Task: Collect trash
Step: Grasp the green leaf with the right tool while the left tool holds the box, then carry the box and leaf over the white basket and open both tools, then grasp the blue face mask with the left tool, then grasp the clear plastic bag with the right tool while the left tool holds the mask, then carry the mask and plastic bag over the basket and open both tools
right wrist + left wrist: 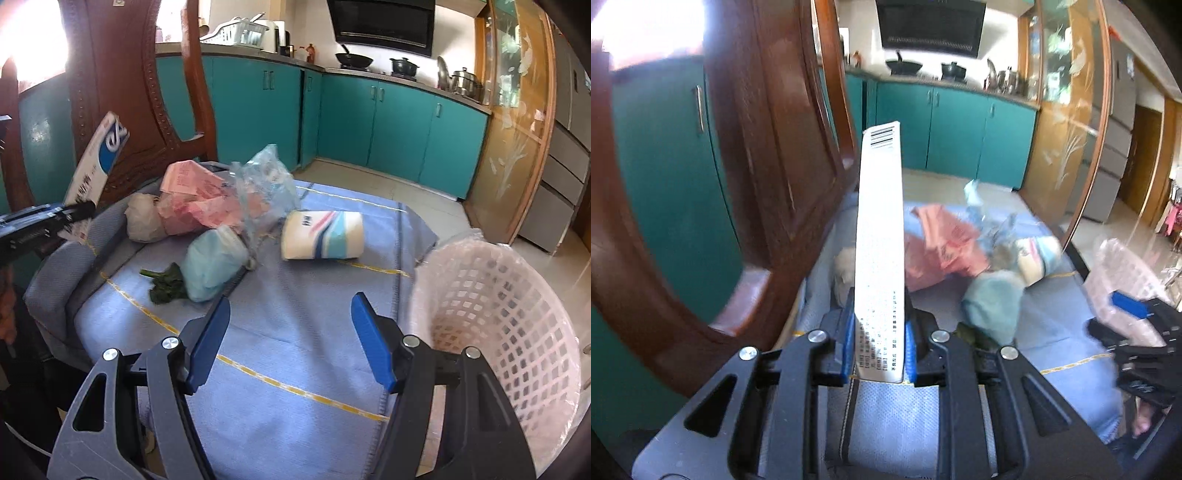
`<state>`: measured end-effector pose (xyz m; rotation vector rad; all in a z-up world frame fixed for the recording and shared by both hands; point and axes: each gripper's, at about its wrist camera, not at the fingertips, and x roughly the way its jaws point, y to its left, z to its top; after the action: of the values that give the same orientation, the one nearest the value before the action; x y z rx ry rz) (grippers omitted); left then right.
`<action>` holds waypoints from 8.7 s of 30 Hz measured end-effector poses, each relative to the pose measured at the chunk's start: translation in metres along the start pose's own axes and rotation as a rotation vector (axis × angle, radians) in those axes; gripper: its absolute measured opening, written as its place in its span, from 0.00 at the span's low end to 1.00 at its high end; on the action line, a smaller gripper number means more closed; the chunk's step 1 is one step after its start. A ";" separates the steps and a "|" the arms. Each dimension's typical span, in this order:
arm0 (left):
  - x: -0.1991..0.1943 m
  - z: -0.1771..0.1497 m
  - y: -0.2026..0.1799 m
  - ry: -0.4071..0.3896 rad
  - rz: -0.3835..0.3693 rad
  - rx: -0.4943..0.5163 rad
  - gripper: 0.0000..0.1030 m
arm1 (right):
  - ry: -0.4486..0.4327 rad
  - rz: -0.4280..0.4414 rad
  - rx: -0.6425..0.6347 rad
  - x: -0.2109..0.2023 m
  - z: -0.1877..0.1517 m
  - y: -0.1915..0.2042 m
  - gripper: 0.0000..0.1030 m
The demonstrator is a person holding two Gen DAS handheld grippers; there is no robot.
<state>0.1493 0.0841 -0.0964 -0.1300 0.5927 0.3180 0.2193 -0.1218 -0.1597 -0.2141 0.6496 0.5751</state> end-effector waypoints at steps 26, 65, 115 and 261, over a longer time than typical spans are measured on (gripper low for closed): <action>-0.042 0.005 0.021 -0.031 -0.022 -0.013 0.22 | 0.159 0.150 -0.107 0.097 0.021 0.101 0.12; -0.027 -0.011 -0.044 0.053 -0.149 0.091 0.22 | -0.121 -0.063 0.098 -0.026 0.013 -0.022 0.12; 0.023 0.003 -0.315 0.115 -0.563 0.430 0.30 | -0.053 -0.404 0.440 -0.088 -0.065 -0.178 0.16; -0.034 -0.010 -0.041 0.047 -0.110 0.130 0.28 | -0.412 -0.114 0.022 -0.105 0.018 -0.040 0.22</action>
<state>0.1307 0.0347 -0.0843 -0.0446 0.6485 0.1691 0.1833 -0.1937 -0.0795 -0.1057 0.2426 0.4834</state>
